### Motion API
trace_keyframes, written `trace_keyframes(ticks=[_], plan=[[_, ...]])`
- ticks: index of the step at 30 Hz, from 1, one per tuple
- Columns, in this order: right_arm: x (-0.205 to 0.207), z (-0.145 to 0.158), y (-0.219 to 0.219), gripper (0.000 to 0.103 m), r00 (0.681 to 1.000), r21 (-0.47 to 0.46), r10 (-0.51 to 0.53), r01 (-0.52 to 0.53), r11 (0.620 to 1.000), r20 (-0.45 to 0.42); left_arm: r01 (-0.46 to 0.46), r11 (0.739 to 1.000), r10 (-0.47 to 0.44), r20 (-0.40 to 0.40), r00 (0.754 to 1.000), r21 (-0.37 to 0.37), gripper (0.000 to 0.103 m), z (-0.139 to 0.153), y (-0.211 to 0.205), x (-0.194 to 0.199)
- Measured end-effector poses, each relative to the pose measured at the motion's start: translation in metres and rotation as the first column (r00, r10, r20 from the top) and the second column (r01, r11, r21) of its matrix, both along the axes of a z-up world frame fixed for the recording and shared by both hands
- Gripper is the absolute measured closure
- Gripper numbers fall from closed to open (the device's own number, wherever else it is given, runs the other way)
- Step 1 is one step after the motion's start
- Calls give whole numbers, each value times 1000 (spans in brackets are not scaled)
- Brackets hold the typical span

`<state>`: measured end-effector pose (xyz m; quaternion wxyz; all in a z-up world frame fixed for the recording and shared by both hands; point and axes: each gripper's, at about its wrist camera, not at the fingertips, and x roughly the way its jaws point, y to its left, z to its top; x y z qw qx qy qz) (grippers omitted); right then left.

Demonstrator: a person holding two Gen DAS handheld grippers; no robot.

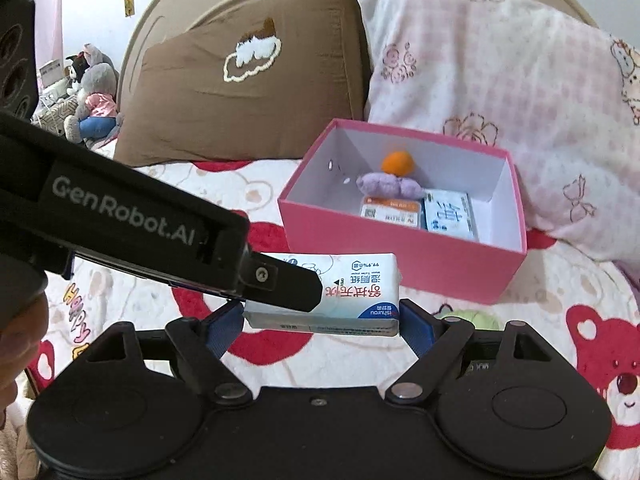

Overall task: Organize objects
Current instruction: 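Carry the white tissue packet with the left gripper over the pink box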

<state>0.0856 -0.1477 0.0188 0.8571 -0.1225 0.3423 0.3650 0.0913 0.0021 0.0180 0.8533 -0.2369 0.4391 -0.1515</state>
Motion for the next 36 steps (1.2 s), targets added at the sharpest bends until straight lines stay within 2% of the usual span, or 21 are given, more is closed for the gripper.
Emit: trace_keyframes(ticks=[13, 18, 24, 28, 36], plan=[[12, 25, 13, 16, 998, 8, 53, -53, 999, 14, -54, 998, 53, 23, 998, 13, 64, 19, 9, 10], [19, 38, 20, 14, 995, 2, 89, -89, 996, 37, -70, 998, 70, 27, 997, -9, 64, 26, 15, 19], [28, 41, 26, 14, 994, 6, 100, -100, 995, 35, -65, 998, 64, 29, 998, 8, 60, 32, 17, 31], [37, 40, 35, 14, 990, -24, 134, -134, 991, 30, -75, 997, 75, 18, 997, 16, 60, 32, 19, 42], [60, 45, 36, 14, 993, 6, 115, -115, 993, 19, -58, 998, 57, 28, 998, 26, 60, 38, 14, 71]])
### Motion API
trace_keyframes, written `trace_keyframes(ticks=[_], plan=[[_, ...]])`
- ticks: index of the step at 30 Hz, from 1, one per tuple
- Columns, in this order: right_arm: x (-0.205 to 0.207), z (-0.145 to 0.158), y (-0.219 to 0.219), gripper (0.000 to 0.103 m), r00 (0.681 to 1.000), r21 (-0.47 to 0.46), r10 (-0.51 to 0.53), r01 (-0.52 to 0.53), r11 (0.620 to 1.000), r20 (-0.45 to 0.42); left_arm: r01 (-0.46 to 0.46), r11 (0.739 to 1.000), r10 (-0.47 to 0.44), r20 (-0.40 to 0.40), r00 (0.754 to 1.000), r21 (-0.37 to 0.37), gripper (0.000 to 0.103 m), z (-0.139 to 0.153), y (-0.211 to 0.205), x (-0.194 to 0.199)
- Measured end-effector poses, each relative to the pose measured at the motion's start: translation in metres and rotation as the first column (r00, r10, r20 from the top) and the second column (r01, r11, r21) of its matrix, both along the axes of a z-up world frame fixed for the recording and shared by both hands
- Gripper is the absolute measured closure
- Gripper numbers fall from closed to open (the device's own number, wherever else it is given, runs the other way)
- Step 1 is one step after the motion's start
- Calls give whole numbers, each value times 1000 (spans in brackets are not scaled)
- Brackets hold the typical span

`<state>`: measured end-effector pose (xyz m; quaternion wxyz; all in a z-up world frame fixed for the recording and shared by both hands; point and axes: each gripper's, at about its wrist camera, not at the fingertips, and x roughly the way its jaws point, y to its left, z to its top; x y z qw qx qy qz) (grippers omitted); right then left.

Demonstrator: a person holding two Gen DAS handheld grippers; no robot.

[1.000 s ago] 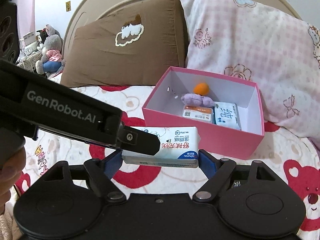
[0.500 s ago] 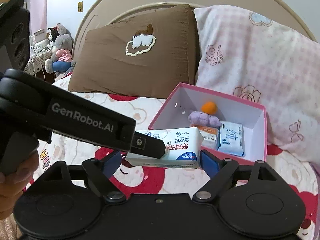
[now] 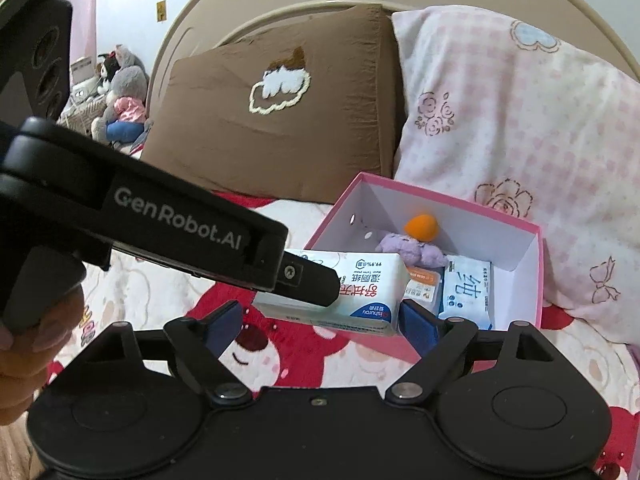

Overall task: Organize objects
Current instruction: 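Carry the white tissue packet with the left gripper over the pink box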

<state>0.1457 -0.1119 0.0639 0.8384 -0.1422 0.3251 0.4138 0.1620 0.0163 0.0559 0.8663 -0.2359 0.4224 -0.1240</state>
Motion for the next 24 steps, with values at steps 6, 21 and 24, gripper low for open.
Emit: trace_keyframes(ticks=[6, 21, 24], plan=[[29, 0, 0, 23, 1000, -3, 2, -2, 1000, -18, -13, 1000, 12, -16, 1000, -9, 60, -12, 0, 24], [100, -33, 10, 47, 990, -2, -23, 23, 1000, -137, -31, 998, 33, -38, 999, 48, 62, -45, -6, 84], [110, -41, 11, 47, 988, -4, -29, 28, 1000, -149, -37, 999, 38, -40, 998, 38, 63, -55, -7, 95]])
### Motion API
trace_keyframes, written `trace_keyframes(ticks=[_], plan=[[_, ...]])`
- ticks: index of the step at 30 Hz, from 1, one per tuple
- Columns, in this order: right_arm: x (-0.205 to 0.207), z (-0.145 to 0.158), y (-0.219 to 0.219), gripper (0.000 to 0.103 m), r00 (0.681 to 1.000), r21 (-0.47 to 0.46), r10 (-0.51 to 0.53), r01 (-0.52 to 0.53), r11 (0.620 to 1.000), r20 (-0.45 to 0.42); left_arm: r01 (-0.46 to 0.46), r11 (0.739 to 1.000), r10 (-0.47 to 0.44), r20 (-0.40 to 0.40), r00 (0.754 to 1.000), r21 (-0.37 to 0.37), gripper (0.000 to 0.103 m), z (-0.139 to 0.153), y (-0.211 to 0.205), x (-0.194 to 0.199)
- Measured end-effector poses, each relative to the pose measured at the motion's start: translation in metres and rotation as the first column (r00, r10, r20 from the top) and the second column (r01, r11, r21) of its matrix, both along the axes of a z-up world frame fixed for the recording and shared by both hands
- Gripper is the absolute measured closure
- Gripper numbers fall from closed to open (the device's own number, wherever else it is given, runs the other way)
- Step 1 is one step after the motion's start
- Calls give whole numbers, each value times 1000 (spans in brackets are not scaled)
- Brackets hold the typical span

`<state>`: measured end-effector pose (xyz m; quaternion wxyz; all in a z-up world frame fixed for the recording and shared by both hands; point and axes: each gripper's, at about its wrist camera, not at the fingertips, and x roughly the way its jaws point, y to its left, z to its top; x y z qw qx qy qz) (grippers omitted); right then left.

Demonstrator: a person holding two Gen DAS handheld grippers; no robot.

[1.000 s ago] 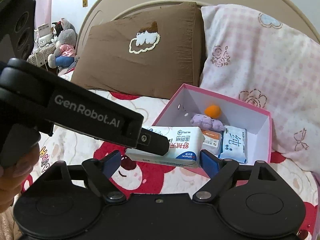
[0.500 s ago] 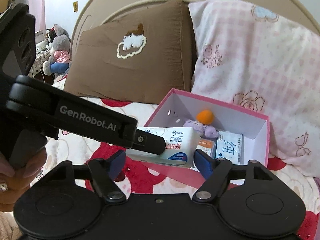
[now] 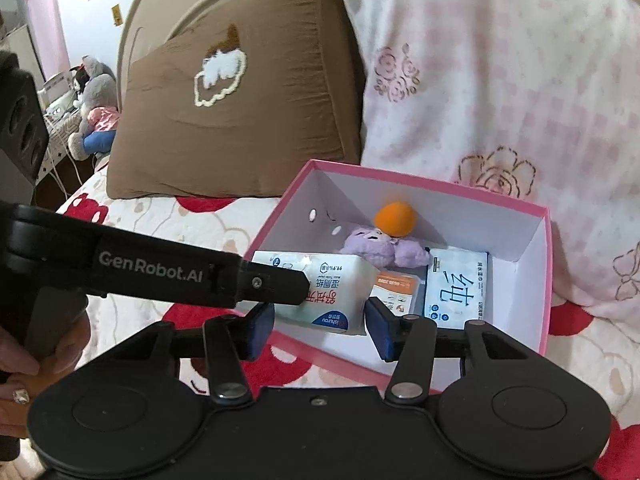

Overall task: Organize objects
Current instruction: 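Carry the white tissue packet with the left gripper over the pink box, then lower the packet into the box beside the wet-wipe pack and open the left gripper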

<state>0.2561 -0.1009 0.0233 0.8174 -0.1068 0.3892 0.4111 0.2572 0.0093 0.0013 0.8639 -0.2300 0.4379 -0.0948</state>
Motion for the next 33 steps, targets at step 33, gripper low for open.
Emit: trace_keyframes(ticks=[33], plan=[[110, -98, 35, 48, 979, -125, -51, 26, 992, -196, -29, 999, 24, -146, 989, -30, 65, -100, -2, 93]])
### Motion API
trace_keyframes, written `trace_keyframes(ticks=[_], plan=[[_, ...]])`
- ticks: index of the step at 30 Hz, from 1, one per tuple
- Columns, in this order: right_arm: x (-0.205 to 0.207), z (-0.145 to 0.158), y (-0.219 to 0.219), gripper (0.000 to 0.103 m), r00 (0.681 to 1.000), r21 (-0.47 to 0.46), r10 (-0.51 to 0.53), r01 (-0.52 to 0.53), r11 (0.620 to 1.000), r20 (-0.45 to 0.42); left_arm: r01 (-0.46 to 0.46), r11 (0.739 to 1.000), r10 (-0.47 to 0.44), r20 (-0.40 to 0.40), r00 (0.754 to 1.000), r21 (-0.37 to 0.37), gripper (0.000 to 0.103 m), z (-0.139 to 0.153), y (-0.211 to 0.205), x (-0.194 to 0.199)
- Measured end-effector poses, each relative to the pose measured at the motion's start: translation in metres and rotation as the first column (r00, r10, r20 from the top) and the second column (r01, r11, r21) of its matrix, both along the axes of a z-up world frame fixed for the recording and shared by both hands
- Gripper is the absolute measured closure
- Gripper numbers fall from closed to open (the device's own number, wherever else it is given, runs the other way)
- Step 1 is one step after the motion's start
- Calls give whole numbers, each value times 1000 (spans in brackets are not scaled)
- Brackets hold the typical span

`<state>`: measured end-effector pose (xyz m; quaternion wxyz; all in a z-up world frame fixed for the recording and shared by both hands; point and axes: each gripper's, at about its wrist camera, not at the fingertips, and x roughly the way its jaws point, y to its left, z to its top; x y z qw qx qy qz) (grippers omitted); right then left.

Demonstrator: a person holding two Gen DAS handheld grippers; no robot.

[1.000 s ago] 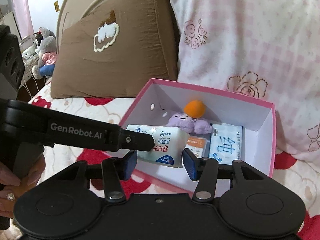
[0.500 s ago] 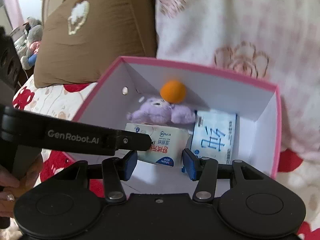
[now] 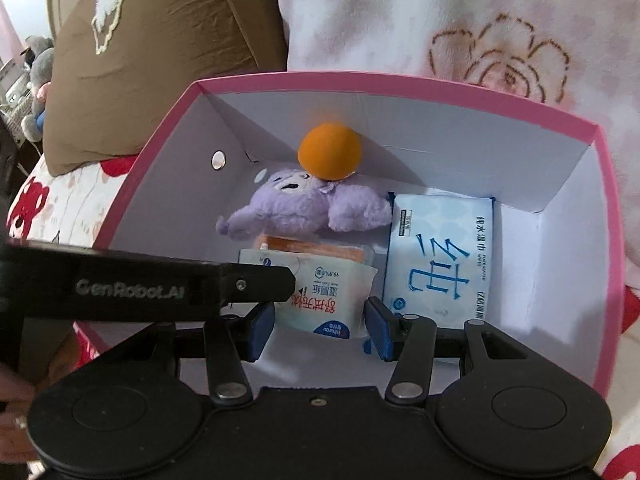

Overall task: Organize objects
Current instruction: 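Lower the packet into the box beside the wet-wipe pack and open the left gripper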

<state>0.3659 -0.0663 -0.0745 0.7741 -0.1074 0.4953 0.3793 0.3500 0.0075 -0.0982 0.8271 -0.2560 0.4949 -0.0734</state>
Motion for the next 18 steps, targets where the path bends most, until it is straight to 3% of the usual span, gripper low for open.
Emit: trace_keyframes(ticks=[8, 14, 18], plan=[[8, 0, 5, 48, 998, 1, -63, 63, 998, -17, 4, 1000, -4, 9, 1000, -11, 64, 6, 7, 5], [6, -2, 11, 48, 997, 12, -80, 80, 997, -2, 17, 1000, -18, 56, 998, 27, 73, 9, 10, 1], [6, -1, 13, 48, 996, 14, -87, 87, 996, -3, 9, 999, -13, 65, 998, 49, 74, 9, 8, 2]])
